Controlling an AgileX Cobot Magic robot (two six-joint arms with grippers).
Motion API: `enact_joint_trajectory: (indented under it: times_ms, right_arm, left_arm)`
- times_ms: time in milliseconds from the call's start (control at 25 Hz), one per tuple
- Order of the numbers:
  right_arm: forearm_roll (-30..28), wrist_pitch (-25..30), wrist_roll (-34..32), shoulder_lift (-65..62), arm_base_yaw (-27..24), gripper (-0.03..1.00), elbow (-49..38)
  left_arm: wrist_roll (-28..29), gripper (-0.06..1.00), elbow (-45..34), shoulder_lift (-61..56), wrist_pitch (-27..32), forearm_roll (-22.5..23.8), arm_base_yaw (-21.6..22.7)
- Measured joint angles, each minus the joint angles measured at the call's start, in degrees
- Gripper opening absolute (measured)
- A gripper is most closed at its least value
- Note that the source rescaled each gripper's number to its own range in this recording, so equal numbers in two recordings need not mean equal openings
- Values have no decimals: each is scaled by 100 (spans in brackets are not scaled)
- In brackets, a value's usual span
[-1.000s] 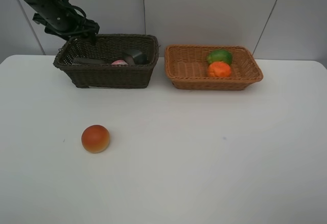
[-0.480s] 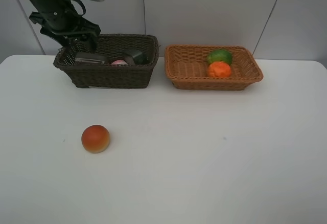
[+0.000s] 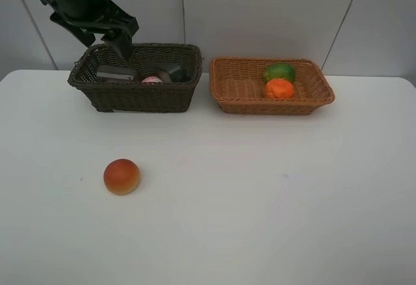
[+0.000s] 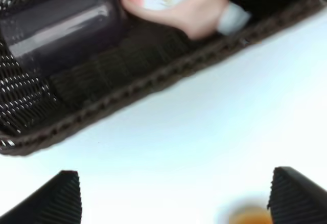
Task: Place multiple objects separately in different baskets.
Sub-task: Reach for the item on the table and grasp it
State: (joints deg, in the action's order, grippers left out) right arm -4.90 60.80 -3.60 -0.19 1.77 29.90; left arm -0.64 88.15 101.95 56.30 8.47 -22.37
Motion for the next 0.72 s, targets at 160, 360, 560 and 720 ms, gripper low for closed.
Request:
enact_joint_trajectory:
  times_ms: [160,360,560,720]
  right_arm:
    - [0,0,0,0,0,94,0]
    - [0,0,0,0,0,94,0]
    - [0,0,0,0,0,94,0]
    - [0,0,0,0,0,94,0]
  left_arm:
    - [-185,95,-219,-350,180,329,-508]
    - [-711,95,-539,-594,355,365,-888]
    - [-1116,95,-940,-600,624,351,-1062]
    - [-1488,95,-1370,-605,729,344,-1070]
